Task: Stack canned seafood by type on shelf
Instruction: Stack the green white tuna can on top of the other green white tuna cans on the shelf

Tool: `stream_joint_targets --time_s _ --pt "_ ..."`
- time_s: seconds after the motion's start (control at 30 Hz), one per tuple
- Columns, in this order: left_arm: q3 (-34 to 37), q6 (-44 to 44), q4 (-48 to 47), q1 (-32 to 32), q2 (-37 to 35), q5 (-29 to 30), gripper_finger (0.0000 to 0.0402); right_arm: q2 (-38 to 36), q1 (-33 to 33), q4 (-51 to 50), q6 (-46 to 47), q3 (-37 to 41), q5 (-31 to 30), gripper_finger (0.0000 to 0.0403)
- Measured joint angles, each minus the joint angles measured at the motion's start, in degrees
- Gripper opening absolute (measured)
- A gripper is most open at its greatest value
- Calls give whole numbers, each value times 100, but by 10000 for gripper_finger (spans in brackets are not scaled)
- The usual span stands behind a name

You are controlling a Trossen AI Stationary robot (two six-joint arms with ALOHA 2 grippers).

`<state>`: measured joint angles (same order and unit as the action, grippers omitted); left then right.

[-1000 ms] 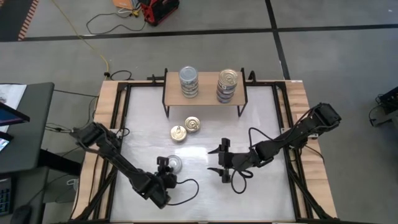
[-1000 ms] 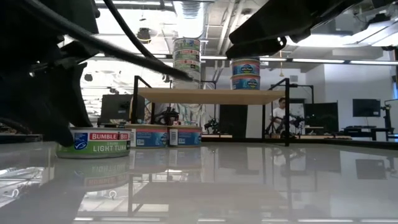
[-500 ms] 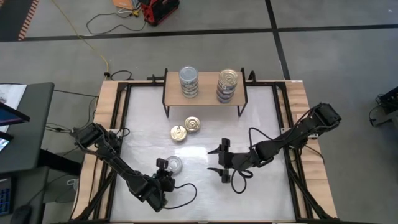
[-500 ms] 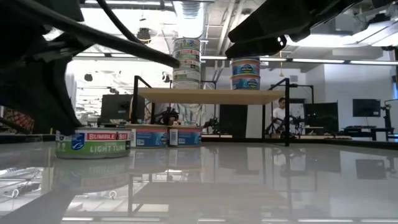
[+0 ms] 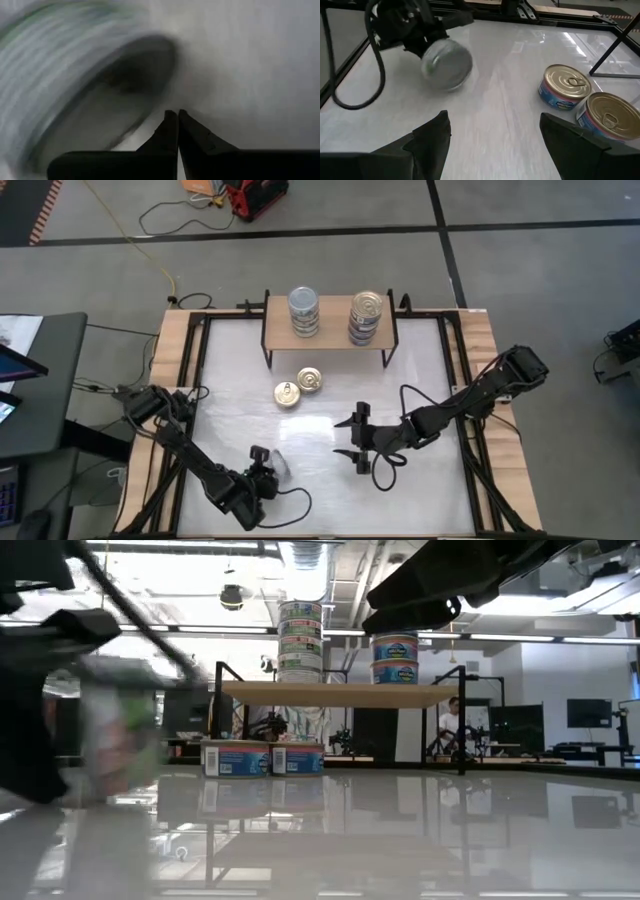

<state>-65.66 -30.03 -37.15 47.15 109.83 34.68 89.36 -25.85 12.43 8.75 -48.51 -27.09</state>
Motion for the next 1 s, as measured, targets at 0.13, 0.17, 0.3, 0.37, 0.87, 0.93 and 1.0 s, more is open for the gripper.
stream_joint_targets --time_s 0.13,0.17,0.3,0.37,0.87,0.93,1.0 --pt "-20 -203 -110 2 1 41 0 0 0 26 7 0 0 329" --pt "-63 -198 -128 5 4 44 0 0 0 26 28 0 0 329" --pt "-187 -194 -209 -12 7 88 0 0 0 26 49 0 0 329" --pt "-233 -346 -231 -44 5 135 0 0 5 23 322 0 0 329" --pt "-1486 -2583 -2613 -131 -553 139 13 -17 15 -103 940 -28 -80 329" --pt "-1700 -3014 -3137 -150 -600 68 32 -17 -33 -39 939 -28 -76 329" --pt "-1976 -3391 -3670 -138 -640 -51 57 -17 -83 -11 938 -28 -76 329"
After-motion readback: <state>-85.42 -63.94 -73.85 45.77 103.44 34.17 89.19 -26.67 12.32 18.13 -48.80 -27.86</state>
